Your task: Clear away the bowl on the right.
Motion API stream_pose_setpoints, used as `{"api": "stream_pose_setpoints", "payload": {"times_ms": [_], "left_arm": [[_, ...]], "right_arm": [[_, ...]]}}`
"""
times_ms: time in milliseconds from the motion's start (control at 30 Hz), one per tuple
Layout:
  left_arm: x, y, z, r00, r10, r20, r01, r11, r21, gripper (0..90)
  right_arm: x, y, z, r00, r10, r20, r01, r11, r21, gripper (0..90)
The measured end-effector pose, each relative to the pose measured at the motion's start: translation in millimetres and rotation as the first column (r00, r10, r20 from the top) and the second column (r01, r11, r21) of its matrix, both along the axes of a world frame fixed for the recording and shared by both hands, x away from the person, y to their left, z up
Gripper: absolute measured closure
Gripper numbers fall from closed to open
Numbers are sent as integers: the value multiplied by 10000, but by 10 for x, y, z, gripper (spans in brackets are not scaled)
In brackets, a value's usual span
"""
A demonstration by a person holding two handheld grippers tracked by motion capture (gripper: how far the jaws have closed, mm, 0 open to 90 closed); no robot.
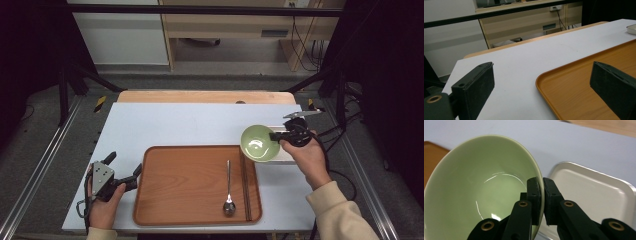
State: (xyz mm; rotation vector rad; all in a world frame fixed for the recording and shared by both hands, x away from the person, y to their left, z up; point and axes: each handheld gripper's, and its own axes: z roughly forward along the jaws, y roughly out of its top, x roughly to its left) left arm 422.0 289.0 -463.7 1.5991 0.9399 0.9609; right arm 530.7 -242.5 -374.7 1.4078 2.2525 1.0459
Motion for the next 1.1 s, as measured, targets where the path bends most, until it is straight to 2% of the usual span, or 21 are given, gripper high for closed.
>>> {"api": "stream_pose_setpoints", "payload": {"times_ms": [133, 333, 467, 500, 667, 700, 833, 967, 1100], "left_arm": [[-2, 6, 5, 10000, 6, 25, -6, 10000, -6, 51], [-3, 4, 8, 10000, -11, 39, 11, 10000, -21, 51], [-4, 5, 10, 10000, -21, 68, 21, 10000, -20, 51], [-3, 6, 10, 10000, -19, 68, 19, 10000, -24, 51], [-3, 8, 12, 10000, -24, 54, 24, 10000, -31, 51], [-3, 8, 12, 10000, -26, 56, 26, 10000, -30, 51], [-2, 6, 11, 10000, -31, 64, 31, 10000, -13, 51], [-3, 4, 11, 10000, -39, 62, 39, 10000, -1, 51], [-2, 4, 11, 10000, -38, 54, 38, 10000, -2, 51]], "right_arm": [[-52, 309, -34, 9965, 795, -247, -793, 9968, 78, 848], [-105, 715, -121, 9828, 1759, -554, -1764, 9843, -36, 847], [-123, 882, -196, 9748, 2026, -936, -2042, 9789, -78, 847], [-122, 914, -221, 9713, 2223, -841, -2244, 9744, -164, 847], [-154, 1066, -272, 9641, 2356, -1223, -2378, 9713, -34, 847], [-153, 1076, -296, 9610, 2526, -1127, -2552, 9668, -89, 847], [-193, 1167, -354, 9518, 2693, -1470, -2723, 9622, -2, 846], [-223, 1236, -377, 9440, 2930, -1518, -3000, 9536, -248, 846], [-242, 1282, -390, 9367, 3081, -1664, -3145, 9492, -129, 846]]}}
